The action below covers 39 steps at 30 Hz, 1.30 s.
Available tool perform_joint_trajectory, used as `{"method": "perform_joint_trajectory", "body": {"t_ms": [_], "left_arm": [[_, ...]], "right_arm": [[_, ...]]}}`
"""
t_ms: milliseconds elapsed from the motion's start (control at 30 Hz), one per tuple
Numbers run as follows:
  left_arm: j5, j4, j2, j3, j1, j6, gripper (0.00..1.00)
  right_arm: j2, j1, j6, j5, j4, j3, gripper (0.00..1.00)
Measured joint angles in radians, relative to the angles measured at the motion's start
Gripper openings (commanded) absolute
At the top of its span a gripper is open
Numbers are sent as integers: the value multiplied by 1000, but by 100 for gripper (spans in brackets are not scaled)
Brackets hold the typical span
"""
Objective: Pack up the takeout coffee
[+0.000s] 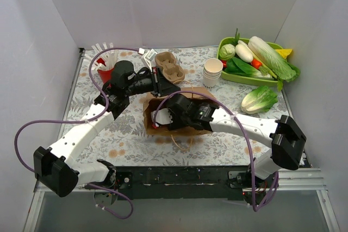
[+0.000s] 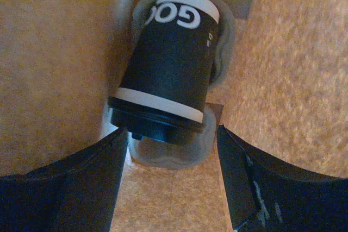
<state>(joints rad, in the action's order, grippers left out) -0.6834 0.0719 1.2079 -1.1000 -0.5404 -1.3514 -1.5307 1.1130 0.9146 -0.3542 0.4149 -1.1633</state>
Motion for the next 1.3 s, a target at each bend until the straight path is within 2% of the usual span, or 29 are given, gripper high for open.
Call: {"method": "perform_joint_trajectory", "body": {"t_ms": [267,467,633,800,867,933,1067,1200,1300], "left_arm": [[-26,-11,19,0,15,-13,0],[-33,-26,33,0,26,-14,0],[-31,-20,40,3,32,-13,0],[-24,-23,40,10,35,-12,0],[-18,-24,40,11,35,-9,0],[-12,-24,40,11,35,-7,0],[3,-36,40,11,35,-6,0],[24,-39,46,11,39,0,0],[40,-42,58,11,42,3,0]], "right_arm": [[-10,-39,0,28,-57,2,84],[-113,-35,-16,20,-119,-12,92],[-154,-39,-21,-27,-169,-12,95],[-170,-54,-8,-74,-199,-12,91],[-172,-61,4,-95,-201,-12,83],[-172,-66,8,-111,-188,-16,80],[-172,-77,5,-122,-139,-37,92],[-184,-100,-6,-139,-115,-41,95],[-196,-124,-12,-140,-104,-42,83]]}}
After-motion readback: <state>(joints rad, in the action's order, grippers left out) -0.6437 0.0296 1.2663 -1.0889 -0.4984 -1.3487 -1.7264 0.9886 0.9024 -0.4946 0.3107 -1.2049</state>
